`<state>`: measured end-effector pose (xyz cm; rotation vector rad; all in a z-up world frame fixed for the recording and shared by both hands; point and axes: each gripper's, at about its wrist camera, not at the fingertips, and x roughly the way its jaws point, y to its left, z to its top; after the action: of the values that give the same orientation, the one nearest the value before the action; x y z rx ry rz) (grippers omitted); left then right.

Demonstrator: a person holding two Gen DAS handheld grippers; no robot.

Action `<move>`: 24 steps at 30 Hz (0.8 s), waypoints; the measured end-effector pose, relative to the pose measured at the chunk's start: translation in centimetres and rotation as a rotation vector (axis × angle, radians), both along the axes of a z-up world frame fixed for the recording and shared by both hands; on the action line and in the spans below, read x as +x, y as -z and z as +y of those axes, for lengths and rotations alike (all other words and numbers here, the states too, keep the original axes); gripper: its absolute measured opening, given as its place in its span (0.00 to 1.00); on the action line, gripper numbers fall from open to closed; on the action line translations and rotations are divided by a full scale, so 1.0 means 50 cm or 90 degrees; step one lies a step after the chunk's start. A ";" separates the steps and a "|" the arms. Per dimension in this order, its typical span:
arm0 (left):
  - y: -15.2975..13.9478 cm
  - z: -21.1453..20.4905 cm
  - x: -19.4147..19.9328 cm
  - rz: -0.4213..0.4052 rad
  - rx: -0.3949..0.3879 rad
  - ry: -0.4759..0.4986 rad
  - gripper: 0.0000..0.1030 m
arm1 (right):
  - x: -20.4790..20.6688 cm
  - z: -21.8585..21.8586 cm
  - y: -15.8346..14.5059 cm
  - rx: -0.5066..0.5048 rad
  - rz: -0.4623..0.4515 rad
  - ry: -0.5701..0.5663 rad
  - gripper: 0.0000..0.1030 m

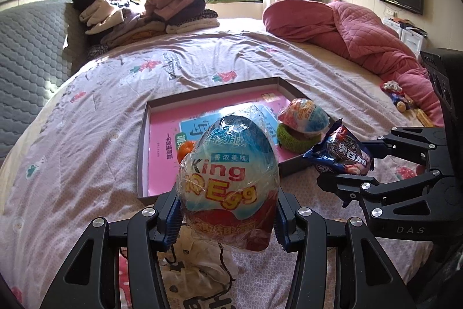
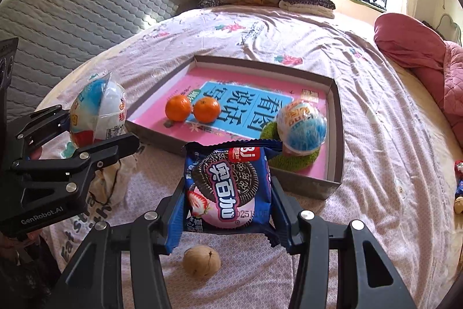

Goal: Organize objects
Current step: 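Lift the King Egg bag with left while right carries the biscuit pack toward the tray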

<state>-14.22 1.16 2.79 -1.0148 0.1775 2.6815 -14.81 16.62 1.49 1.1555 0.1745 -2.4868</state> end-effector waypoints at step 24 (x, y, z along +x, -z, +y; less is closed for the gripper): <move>-0.089 0.000 0.055 0.045 -0.003 -0.028 0.51 | 0.058 0.002 -0.098 -0.014 0.065 0.010 0.50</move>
<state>-11.46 1.14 7.24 -0.9363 0.1778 2.7604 -11.88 16.72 6.38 1.0251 0.1664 -2.5577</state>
